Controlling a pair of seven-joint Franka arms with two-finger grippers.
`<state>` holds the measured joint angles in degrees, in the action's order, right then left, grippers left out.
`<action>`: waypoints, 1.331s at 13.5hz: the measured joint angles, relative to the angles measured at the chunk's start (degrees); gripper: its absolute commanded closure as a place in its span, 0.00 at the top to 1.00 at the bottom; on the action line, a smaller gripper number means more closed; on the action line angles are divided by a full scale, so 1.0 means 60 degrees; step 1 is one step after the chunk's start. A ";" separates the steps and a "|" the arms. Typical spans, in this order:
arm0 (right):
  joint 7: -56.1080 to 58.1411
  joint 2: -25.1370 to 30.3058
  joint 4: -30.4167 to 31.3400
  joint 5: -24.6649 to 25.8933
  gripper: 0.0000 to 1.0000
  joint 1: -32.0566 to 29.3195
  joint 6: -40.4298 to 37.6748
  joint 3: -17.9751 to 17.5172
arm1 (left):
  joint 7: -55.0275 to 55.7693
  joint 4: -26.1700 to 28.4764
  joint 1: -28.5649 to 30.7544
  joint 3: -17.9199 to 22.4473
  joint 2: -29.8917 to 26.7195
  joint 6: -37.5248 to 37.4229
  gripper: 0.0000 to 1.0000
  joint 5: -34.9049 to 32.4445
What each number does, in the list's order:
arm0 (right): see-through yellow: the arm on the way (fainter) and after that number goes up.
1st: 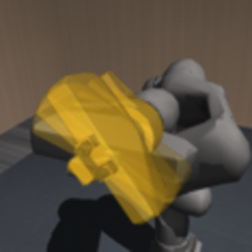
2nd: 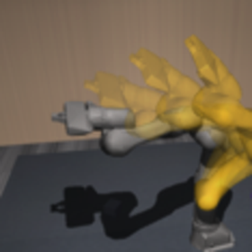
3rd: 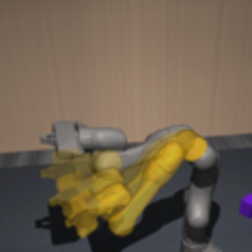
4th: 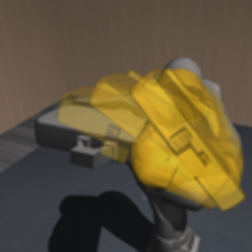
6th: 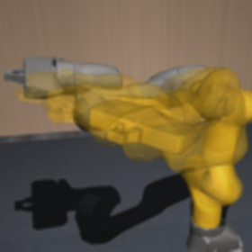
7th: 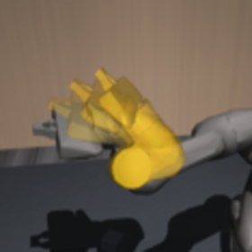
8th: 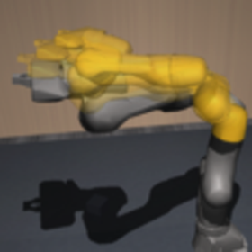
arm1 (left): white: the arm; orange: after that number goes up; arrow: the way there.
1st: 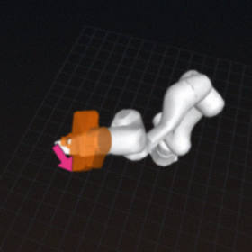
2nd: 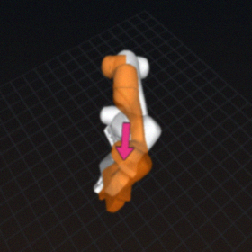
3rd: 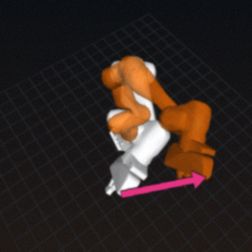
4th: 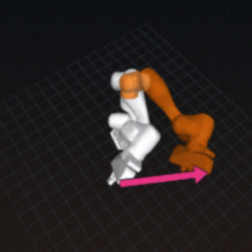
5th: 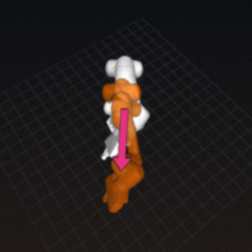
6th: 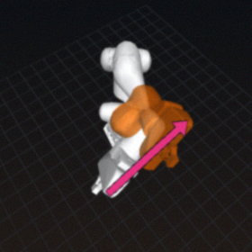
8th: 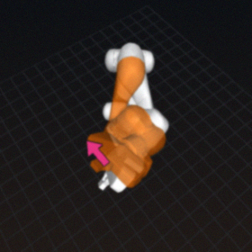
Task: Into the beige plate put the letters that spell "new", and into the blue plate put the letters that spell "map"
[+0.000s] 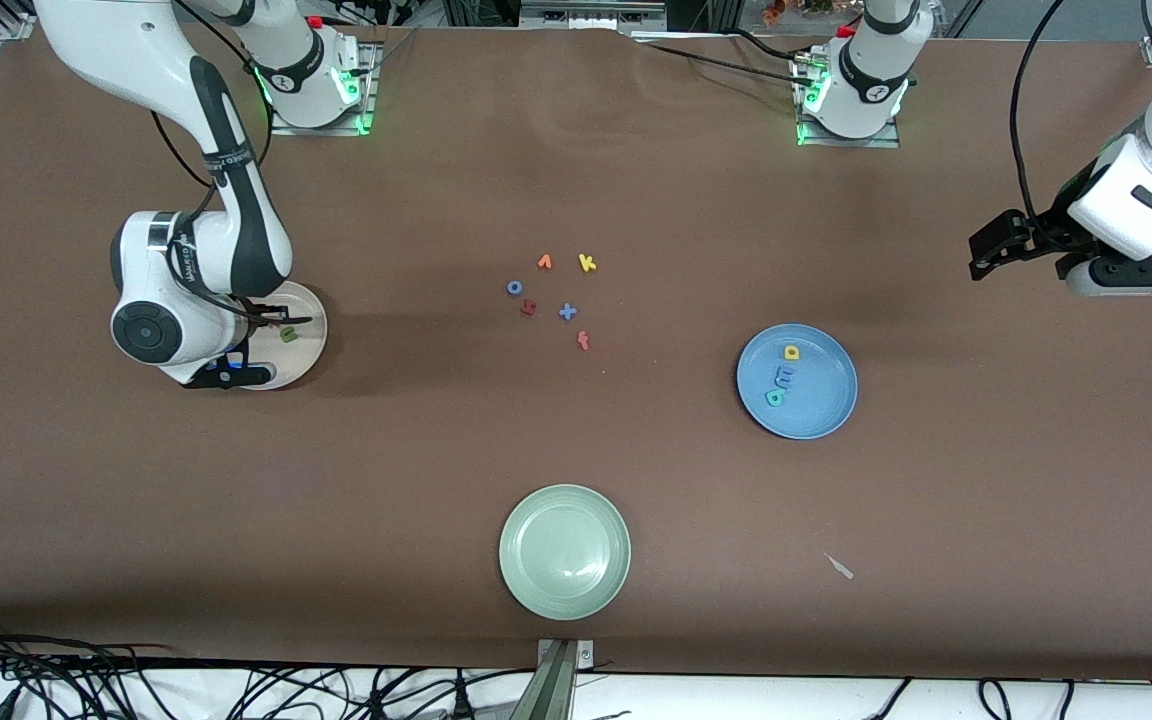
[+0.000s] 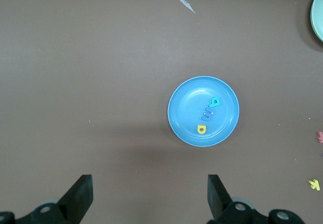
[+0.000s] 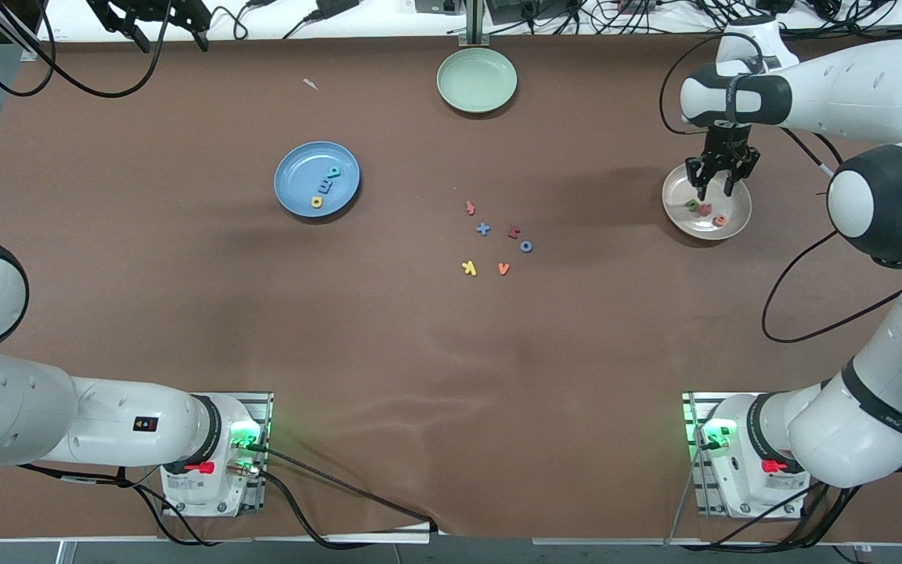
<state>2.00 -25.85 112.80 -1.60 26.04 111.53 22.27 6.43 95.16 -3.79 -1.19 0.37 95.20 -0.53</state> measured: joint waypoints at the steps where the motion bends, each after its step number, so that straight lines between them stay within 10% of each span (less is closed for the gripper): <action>1: 0.0000 0.0006 -0.0201 0.0000 1.00 0.0018 -0.0283 -0.0003 | 0.0000 -0.0014 -0.0015 -0.0010 -0.0001 0.0000 1.00 0.0000; 9: 0.0004 0.0310 -0.3651 -0.0236 1.00 0.0194 -0.4722 -0.0073 | 0.0000 -0.0030 -0.0021 -0.0029 -0.0004 -0.0003 1.00 0.0000; 15: 0.0021 0.0961 -0.4663 -0.0516 1.00 0.0288 -0.5674 -0.0157 | 0.0000 -0.0032 -0.0021 -0.0028 -0.0004 -0.0007 1.00 0.0000; 18: 0.0020 0.1759 -0.4488 -0.0441 1.00 -0.0624 -0.5503 -0.1430 | 0.0000 -0.0033 -0.0021 -0.0028 -0.0004 -0.0009 1.00 0.0000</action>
<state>2.13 -15.30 85.87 -4.24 22.30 78.51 13.69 6.44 94.96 -3.92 -1.36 0.34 95.14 -0.53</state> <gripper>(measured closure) 0.000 0.000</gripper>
